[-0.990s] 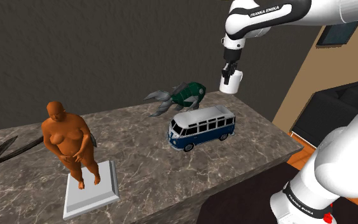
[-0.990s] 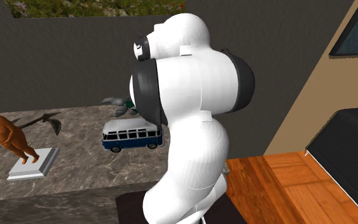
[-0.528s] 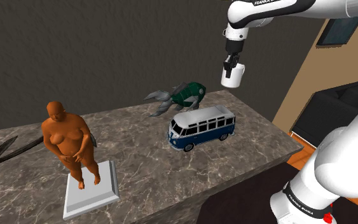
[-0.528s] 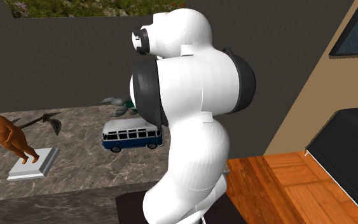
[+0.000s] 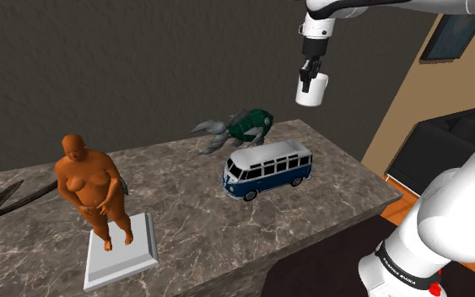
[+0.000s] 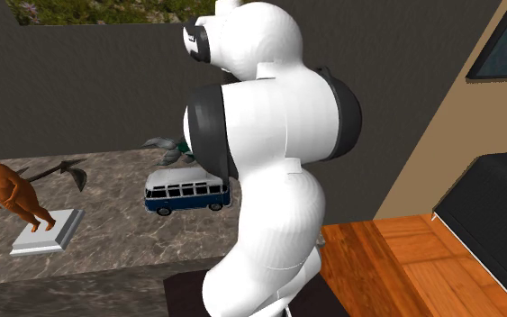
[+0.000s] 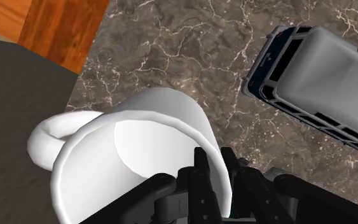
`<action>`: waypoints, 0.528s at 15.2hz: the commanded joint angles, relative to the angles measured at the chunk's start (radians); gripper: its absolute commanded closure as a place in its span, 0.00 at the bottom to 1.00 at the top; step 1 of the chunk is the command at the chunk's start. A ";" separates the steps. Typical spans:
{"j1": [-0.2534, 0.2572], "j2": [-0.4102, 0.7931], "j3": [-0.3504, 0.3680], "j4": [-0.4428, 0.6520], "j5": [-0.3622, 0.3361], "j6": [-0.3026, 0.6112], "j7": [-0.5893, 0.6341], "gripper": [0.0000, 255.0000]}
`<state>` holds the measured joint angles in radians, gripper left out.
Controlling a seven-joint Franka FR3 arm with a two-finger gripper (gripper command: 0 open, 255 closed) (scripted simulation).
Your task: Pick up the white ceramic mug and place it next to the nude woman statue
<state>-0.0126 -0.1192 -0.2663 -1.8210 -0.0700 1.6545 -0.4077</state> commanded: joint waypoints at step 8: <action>0.000 0.025 -0.001 0.150 0.007 -0.126 -0.010 1.00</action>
<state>-0.0124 -0.0993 -0.2670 -1.6942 -0.0645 1.5473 -0.4164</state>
